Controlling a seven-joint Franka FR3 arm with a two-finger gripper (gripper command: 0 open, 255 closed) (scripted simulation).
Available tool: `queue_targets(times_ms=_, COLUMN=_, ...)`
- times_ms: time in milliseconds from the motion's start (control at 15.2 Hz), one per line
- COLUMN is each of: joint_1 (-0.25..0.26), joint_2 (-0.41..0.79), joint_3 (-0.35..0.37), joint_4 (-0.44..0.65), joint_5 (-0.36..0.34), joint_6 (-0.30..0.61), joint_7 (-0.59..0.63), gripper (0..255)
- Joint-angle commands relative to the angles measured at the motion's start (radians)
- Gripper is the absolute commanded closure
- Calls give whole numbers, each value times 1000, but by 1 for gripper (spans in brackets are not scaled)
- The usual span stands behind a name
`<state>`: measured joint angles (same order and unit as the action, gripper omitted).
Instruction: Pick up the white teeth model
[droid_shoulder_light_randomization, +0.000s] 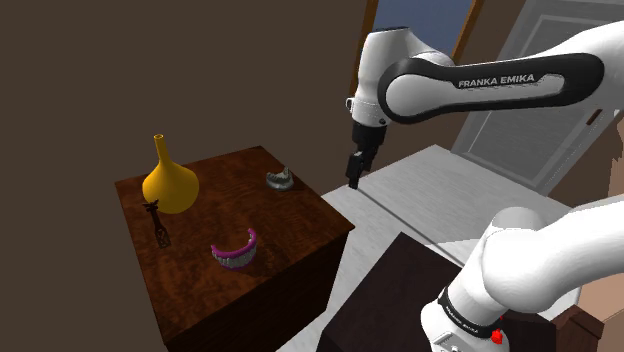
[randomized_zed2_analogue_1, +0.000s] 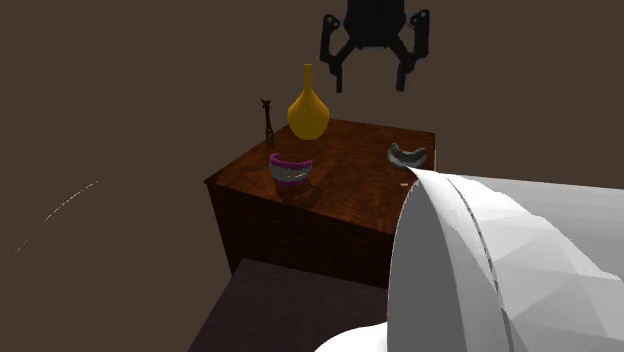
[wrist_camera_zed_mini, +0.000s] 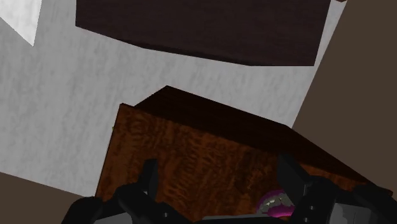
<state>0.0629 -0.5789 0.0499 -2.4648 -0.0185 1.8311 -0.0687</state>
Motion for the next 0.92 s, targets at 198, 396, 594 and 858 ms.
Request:
queue_targets(times_ms=198, joint_1=29, joint_2=153, joint_3=58, joint_4=25, joint_5=22, joint_6=132, joint_7=65, gripper=0)
queue_targets(times_ms=396, joint_1=42, joint_2=254, joint_3=90, joint_4=55, joint_5=25, joint_6=205, joint_7=103, gripper=0)
queue_targets(times_ms=594, joint_1=53, joint_2=359, joint_3=120, joint_4=96, joint_5=18, joint_6=270, joint_7=144, gripper=0)
queue_targets(times_ms=858, joint_1=69, joint_2=505, joint_3=155, joint_4=168, joint_5=-7, joint_6=343, joint_7=202, gripper=0)
